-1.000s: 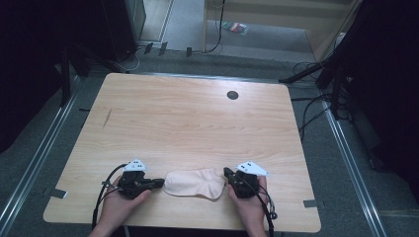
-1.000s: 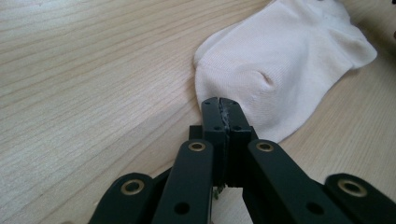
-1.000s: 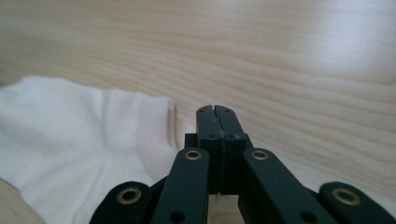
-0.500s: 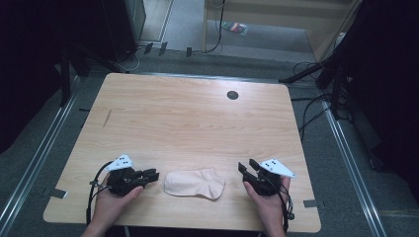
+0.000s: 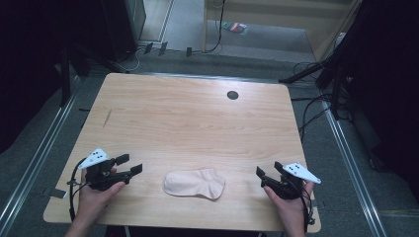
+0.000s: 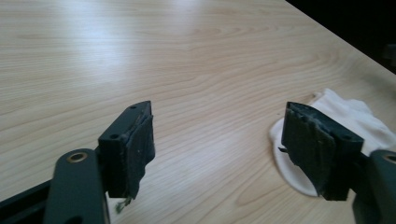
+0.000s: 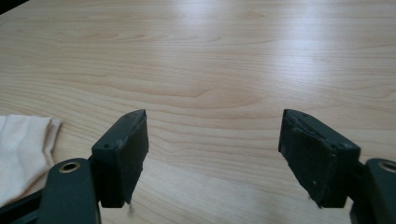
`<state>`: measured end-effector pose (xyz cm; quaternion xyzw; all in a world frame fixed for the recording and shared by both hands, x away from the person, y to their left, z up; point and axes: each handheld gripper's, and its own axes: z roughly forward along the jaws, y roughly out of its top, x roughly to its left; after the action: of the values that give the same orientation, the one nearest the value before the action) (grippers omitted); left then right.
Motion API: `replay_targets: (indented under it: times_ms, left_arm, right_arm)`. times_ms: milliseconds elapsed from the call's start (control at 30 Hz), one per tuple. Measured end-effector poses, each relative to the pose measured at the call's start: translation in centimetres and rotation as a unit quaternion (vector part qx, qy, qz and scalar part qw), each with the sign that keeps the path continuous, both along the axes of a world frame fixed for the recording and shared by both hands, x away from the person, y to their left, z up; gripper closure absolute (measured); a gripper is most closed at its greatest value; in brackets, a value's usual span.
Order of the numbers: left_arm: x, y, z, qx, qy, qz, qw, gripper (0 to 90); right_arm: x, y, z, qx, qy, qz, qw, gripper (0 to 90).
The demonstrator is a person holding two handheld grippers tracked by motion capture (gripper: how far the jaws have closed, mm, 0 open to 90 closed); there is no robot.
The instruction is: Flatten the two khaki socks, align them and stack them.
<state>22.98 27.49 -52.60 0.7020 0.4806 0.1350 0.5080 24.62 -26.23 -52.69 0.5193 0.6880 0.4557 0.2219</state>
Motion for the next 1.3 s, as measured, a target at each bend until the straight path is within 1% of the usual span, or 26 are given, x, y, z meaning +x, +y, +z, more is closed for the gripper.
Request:
replay_targets:
  times_ms: [100, 167, 300, 400, 433, 500, 533, 567, 600, 633, 700, 767, 800, 833, 867, 900, 967, 1000, 1067, 1100, 1200, 1233, 1300]
  left_arm:
    - [-0.2, 1.6, -0.2, 0.003, 0.001, 0.021, 0.9998, 19.9]
    - [-0.4, 2.5, -0.3, 0.005, 0.0, 0.033, 0.9994, 17.6]
    - [-0.7, 4.4, -0.9, 0.01, 0.01, 0.06, 0.9981, 14.2]
    - [-0.8, 5.3, -1.2, 0.015, 0.017, 0.073, 0.9971, 12.1]
    - [-0.9, 5.7, -1.3, 0.017, 0.017, 0.08, 0.9965, 11.5]
    - [-1.1, 6.3, -1.4, 0.019, 0.018, 0.088, 0.9957, 10.7]
    - [-1.2, 6.6, -1.5, 0.021, 0.02, 0.091, 0.9954, 9.8]
    - [-1.2, 7.0, -1.6, 0.027, 0.02, 0.096, 0.9948, 9.8]
    - [-1.3, 7.4, -1.7, 0.034, 0.021, 0.107, 0.9934, 9.0]
    - [-1.4, 7.6, -1.8, 0.036, 0.021, 0.112, 0.9928, 6.7]
    - [-1.5, 8.4, -2.0, 0.042, 0.024, 0.122, 0.9913, 6.0]
    - [-1.6, 9.0, -2.2, 0.044, 0.025, 0.126, 0.9907, 4.4]
    - [-1.7, 9.3, -2.3, 0.046, 0.026, 0.131, 0.99, 4.4]
    - [-1.7, 9.5, -2.3, 0.043, 0.025, 0.133, 0.9899, 4.4]
    - [-1.8, 9.7, -2.2, 0.04, 0.024, 0.135, 0.9898, 4.4]
    - [-1.8, 9.8, -2.3, 0.041, 0.02, 0.141, 0.9889, 4.4]
    - [-1.7, 9.9, -2.3, 0.039, 0.022, 0.145, 0.9885, 4.4]
    - [-1.6, 9.8, -2.4, 0.047, 0.024, 0.147, 0.9877, 4.4]
    - [-1.5, 9.6, -2.5, 0.056, 0.028, 0.145, 0.9874, 4.4]
    - [-1.5, 9.5, -2.5, 0.059, 0.029, 0.145, 0.9872, 4.4]
    - [-1.4, 9.4, -2.6, 0.059, 0.035, 0.143, 0.9873, 4.4]
    - [-1.4, 9.4, -2.6, 0.059, 0.034, 0.144, 0.9872, 4.4]
    - [-1.4, 9.4, -2.6, 0.059, 0.033, 0.142, 0.9876, 4.4]
  right_arm:
    - [-0.1, -0.9, -0.1, -0.002, 0.001, -0.008, 1.0, 20.2]
    - [-0.2, -1.5, -0.1, -0.002, 0.004, -0.013, 0.9999, 18.2]
    - [-0.4, -2.6, -0.2, -0.009, 0.006, -0.02, 0.9997, 15.0]
    - [-0.7, -3.5, -0.3, -0.008, 0.01, -0.032, 0.9994, 14.3]
    - [-0.8, -3.7, -0.3, -0.007, 0.01, -0.033, 0.9994, 14.1]
    - [-1.0, -4.3, -0.4, -0.006, 0.015, -0.04, 0.9991, 13.4]
    - [-1.0, -4.9, -0.6, -0.01, 0.016, -0.044, 0.9989, 13.3]
    - [-1.0, -4.9, -0.6, -0.01, 0.016, -0.044, 0.9989, 13.3]
    - [-1.1, -5.1, -0.7, -0.011, 0.017, -0.047, 0.9987, 13.1]
    - [-1.2, -5.7, -0.9, -0.011, 0.019, -0.052, 0.9984, 12.9]
    - [-1.3, -5.9, -0.9, -0.011, 0.021, -0.055, 0.9982, 12.7]
    - [-1.5, -6.7, -1.1, -0.015, 0.022, -0.062, 0.9977, 11.9]
    - [-1.5, -6.7, -1.1, -0.015, 0.022, -0.062, 0.9977, 11.9]
    - [-1.6, -6.9, -1.2, -0.014, 0.023, -0.065, 0.9975, 11.9]
    - [-1.7, -7.2, -1.4, -0.014, 0.024, -0.068, 0.9973, 11.9]
    - [-1.8, -7.4, -1.5, -0.012, 0.025, -0.072, 0.997, 11.8]
    - [-1.9, -7.7, -1.8, -0.009, 0.028, -0.077, 0.9966, 11.6]
    - [-1.9, -7.7, -1.8, -0.008, 0.029, -0.079, 0.9964, 11.5]
    - [-1.9, -7.7, -1.9, -0.005, 0.029, -0.081, 0.9963, 11.5]
    - [-2.0, -7.6, -1.9, -0.008, 0.027, -0.079, 0.9965, 11.5]
    - [-2.0, -7.5, -2.1, -0.011, 0.028, -0.076, 0.9966, 11.4]
    - [-2.1, -7.4, -2.1, -0.013, 0.026, -0.076, 0.9967, 11.5]
    - [-2.0, -7.4, -2.1, -0.016, 0.025, -0.075, 0.9968, 11.4]
